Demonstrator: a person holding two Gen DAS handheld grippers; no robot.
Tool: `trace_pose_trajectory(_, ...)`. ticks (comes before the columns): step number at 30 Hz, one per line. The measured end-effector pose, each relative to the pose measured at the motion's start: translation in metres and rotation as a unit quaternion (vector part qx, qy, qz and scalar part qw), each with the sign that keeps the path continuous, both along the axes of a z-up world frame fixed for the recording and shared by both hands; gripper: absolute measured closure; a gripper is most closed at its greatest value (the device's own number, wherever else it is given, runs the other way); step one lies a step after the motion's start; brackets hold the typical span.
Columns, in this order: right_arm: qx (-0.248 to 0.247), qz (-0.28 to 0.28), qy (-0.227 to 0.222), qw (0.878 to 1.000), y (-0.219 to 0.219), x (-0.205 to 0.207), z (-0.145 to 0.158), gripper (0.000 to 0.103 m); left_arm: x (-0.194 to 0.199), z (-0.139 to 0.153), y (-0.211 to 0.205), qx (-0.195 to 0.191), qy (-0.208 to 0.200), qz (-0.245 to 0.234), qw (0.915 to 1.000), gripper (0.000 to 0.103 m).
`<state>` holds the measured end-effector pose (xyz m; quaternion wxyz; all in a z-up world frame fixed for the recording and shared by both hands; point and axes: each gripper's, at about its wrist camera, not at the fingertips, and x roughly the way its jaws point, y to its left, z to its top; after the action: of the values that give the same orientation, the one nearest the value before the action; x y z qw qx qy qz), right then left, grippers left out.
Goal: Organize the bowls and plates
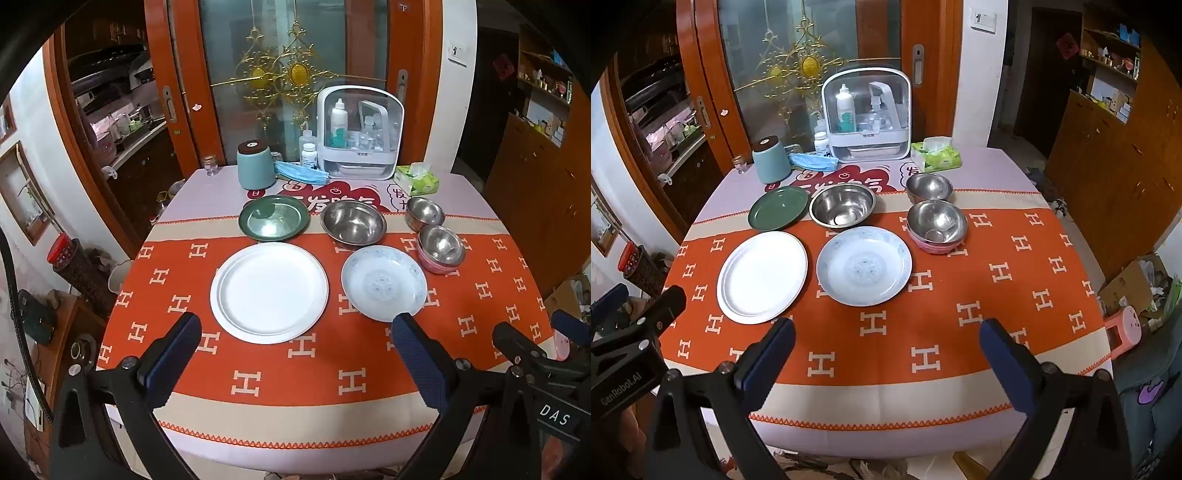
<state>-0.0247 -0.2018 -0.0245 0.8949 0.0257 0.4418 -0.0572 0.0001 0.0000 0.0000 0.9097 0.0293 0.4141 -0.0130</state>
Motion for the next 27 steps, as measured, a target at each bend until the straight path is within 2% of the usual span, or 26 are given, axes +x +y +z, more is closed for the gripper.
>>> trace_pose_trajectory(27, 0.005, 0.007, -0.004, 1.000, 0.005, 0.012, -0.003, 0.003, 0.009, -0.004, 0.004, -0.013, 0.001, -0.010, 0.9999, 0.001)
